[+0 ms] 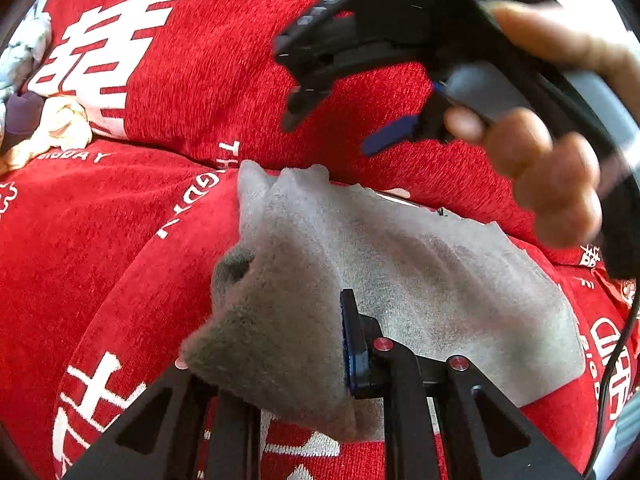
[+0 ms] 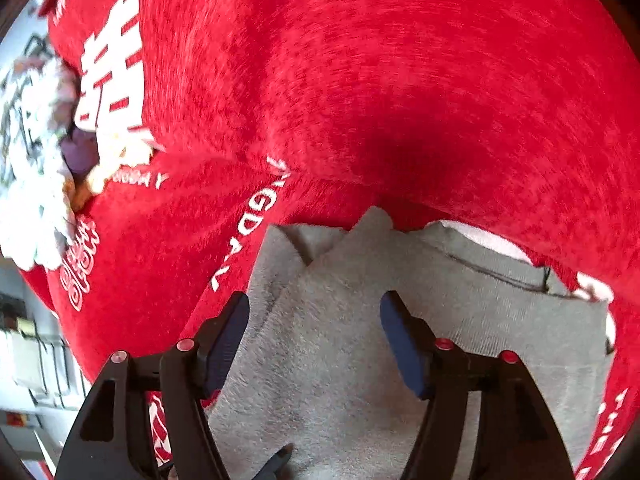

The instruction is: Fold small clothes

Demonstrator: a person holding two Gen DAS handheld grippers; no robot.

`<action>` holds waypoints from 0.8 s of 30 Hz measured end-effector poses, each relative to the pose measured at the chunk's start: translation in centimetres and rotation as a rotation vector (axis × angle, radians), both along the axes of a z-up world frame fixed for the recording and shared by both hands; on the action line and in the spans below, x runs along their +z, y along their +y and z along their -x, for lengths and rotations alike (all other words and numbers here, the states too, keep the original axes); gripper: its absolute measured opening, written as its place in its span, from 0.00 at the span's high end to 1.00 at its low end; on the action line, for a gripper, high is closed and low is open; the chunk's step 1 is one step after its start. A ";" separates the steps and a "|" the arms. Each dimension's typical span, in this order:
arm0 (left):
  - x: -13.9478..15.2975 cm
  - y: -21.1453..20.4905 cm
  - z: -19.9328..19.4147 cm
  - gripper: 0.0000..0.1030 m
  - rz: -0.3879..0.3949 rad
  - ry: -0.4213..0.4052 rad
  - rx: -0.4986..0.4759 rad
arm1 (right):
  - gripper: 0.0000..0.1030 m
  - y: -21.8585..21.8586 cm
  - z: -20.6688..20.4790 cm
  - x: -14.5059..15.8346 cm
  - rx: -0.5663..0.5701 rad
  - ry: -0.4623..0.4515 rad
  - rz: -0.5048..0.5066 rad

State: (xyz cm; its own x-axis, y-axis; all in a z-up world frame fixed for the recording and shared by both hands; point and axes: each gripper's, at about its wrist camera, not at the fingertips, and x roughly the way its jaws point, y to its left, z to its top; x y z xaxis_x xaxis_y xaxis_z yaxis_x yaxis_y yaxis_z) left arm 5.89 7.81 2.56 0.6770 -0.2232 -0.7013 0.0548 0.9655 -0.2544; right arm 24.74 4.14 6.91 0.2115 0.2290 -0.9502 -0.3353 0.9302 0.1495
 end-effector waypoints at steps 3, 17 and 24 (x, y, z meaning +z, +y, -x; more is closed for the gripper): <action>0.0 -0.3 -0.4 0.81 -0.010 -0.003 0.003 | 0.27 3.4 -1.0 -1.7 0.070 0.075 0.136; -0.1 1.0 -0.5 0.82 0.051 0.029 0.002 | 0.84 4.1 -0.6 -4.1 0.144 0.044 0.266; 3.4 -2.5 0.9 0.84 -0.101 -0.054 -0.010 | 0.84 -1.4 -0.4 0.5 0.109 -0.015 0.083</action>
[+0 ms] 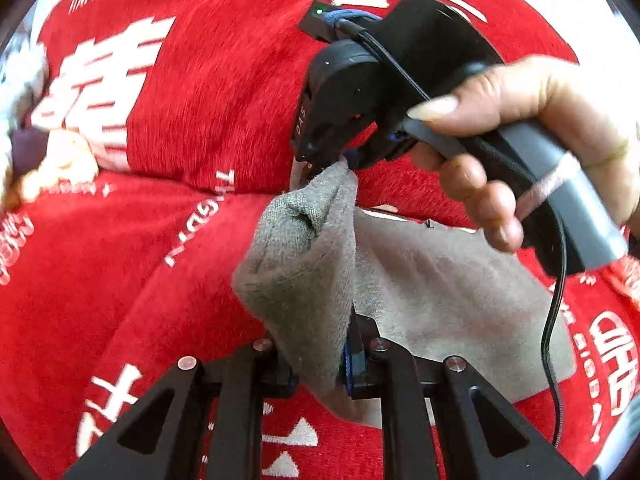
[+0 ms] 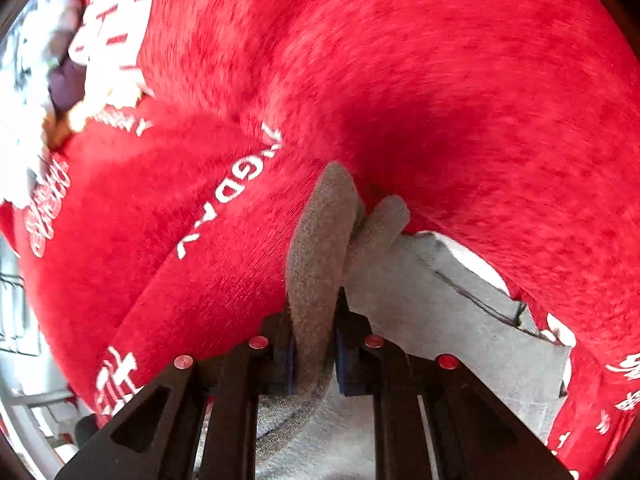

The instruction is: Fold small clothes

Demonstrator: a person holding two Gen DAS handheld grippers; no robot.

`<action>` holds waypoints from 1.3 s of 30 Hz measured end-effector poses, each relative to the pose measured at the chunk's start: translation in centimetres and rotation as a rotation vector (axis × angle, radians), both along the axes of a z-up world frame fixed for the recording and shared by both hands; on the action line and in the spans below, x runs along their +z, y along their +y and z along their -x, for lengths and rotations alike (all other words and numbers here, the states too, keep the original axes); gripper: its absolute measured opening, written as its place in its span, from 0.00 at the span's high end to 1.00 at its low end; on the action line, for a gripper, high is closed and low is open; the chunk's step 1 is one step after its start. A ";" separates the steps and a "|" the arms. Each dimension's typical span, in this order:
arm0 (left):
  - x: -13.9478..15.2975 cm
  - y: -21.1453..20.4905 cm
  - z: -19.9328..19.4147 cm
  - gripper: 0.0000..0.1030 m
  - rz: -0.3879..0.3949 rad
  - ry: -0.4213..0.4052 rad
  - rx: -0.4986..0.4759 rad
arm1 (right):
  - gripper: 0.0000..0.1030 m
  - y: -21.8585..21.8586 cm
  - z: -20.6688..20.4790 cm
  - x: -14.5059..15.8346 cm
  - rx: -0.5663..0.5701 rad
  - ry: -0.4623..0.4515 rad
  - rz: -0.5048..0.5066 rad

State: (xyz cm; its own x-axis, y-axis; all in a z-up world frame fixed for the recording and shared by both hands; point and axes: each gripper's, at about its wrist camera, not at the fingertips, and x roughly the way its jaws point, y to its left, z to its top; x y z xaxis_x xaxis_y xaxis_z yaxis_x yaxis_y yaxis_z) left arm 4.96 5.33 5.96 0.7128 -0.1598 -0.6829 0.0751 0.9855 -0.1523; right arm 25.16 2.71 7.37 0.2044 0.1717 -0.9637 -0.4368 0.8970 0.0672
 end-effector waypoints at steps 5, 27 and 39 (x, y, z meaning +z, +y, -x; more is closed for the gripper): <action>1.5 -3.6 0.2 0.84 -0.117 0.022 -0.021 | 0.85 -1.6 0.2 1.6 0.042 -0.004 -0.018; 3.0 -13.8 -0.2 0.84 -0.188 0.138 -0.070 | 0.85 -12.8 2.8 3.9 -0.002 -0.098 -0.155; 2.1 -18.0 0.5 0.84 -0.283 0.116 -0.099 | 0.85 -16.0 5.8 4.3 0.067 -0.267 -0.096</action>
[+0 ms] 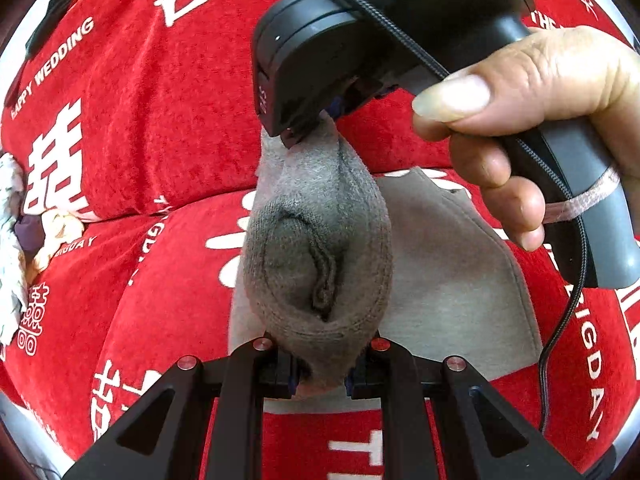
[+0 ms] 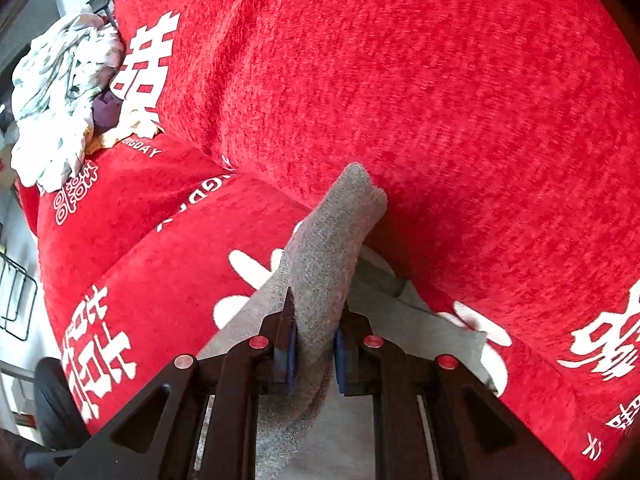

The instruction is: Fold small clothes

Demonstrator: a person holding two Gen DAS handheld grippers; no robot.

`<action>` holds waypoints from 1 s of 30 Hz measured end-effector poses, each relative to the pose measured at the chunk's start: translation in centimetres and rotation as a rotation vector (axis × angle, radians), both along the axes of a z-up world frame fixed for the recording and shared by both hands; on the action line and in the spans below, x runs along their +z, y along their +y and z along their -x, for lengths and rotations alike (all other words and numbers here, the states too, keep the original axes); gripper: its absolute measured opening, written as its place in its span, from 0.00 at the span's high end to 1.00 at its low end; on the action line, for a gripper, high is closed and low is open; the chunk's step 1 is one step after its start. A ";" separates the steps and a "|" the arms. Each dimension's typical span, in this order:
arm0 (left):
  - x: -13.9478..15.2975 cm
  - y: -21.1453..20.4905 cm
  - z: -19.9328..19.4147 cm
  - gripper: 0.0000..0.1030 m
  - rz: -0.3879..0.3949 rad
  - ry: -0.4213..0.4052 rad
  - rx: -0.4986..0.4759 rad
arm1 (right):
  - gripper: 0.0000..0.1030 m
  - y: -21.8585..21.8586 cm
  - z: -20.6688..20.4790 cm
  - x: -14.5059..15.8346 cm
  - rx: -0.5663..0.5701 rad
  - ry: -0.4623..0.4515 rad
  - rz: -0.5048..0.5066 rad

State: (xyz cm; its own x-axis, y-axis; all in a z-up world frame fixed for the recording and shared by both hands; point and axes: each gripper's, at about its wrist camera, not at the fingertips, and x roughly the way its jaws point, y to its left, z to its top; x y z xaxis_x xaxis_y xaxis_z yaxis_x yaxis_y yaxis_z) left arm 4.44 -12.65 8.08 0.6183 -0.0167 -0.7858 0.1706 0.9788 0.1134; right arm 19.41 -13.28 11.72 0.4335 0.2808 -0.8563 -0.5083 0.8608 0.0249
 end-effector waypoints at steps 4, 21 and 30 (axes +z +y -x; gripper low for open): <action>-0.4 -2.1 0.4 0.84 -0.038 -0.011 -0.025 | 0.85 -2.5 0.4 -0.4 -0.008 -0.012 -0.027; -2.0 -11.0 2.5 0.84 -0.212 -0.037 -0.105 | 0.85 -12.6 2.1 -1.7 -0.043 -0.024 -0.220; -3.4 -12.7 2.6 0.84 -0.227 -0.014 -0.140 | 0.85 -16.9 2.5 -4.5 -0.134 0.011 -0.332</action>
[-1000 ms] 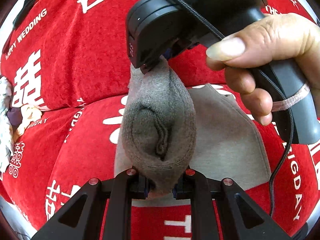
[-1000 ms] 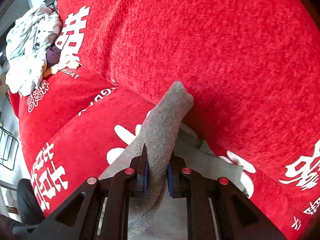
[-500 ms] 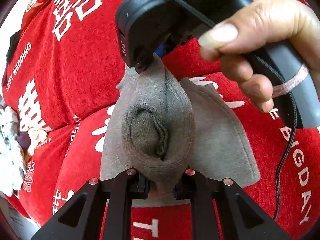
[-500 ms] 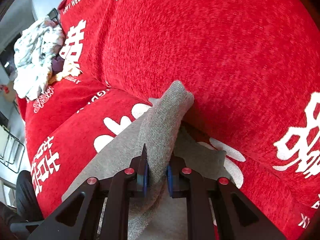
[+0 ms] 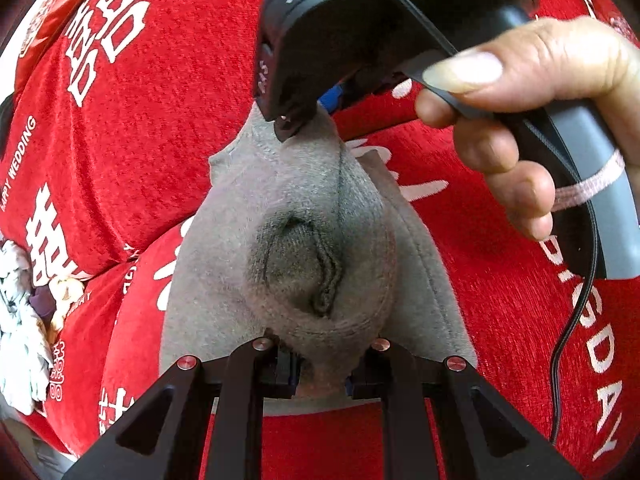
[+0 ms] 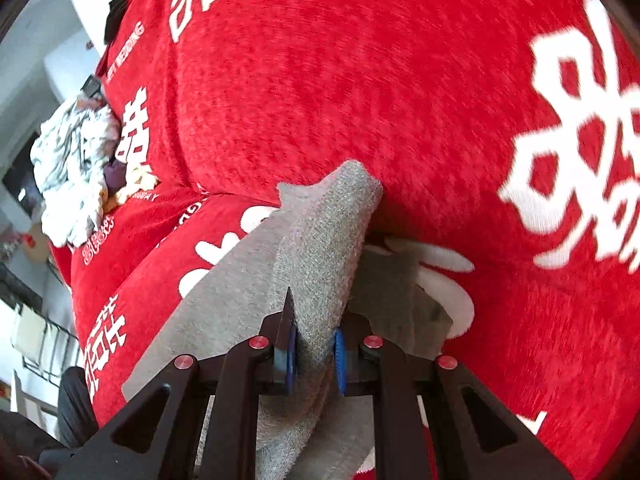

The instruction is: Fold small clothes

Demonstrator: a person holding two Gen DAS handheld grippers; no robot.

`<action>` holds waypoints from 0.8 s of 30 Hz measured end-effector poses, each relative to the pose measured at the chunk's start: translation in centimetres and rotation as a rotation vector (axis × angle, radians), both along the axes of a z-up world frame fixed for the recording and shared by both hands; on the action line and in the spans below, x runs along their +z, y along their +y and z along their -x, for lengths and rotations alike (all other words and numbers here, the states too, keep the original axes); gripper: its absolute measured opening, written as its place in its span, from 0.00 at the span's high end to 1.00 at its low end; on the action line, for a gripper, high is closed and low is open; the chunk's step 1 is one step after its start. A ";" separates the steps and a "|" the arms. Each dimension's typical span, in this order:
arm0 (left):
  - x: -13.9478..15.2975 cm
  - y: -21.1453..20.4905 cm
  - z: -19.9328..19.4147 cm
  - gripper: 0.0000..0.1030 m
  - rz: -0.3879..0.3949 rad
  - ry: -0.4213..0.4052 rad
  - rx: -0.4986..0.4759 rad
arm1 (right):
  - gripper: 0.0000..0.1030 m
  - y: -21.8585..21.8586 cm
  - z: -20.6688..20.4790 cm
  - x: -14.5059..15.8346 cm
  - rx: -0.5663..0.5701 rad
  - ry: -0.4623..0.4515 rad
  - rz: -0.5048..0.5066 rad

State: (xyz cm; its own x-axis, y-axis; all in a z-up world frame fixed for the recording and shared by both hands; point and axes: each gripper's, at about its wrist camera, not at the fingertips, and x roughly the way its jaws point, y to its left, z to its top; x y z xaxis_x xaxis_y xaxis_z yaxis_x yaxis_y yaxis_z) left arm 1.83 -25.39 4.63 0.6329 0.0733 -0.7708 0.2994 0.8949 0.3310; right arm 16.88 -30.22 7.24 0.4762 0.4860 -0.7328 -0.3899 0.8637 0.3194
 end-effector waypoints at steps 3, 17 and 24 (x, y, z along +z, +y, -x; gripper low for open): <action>-0.4 -0.3 0.0 0.84 -0.006 0.004 -0.008 | 0.85 -1.2 0.1 -1.0 -0.026 0.018 -0.038; -1.8 -1.2 0.5 0.84 -0.046 -0.018 -0.030 | 0.85 -4.6 -0.7 -5.3 -0.127 0.150 -0.193; -2.2 -1.5 0.9 0.84 -0.079 -0.039 -0.043 | 0.85 -5.2 -0.8 -6.9 -0.170 0.204 -0.241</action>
State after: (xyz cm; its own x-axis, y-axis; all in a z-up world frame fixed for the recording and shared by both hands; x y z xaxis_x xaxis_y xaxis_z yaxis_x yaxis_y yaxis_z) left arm 0.93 -26.84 2.47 0.6662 0.1056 -0.7383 0.3221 0.8521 0.4125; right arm 17.70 -35.46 0.30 0.4210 0.5831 -0.6948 -0.1549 0.8010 0.5783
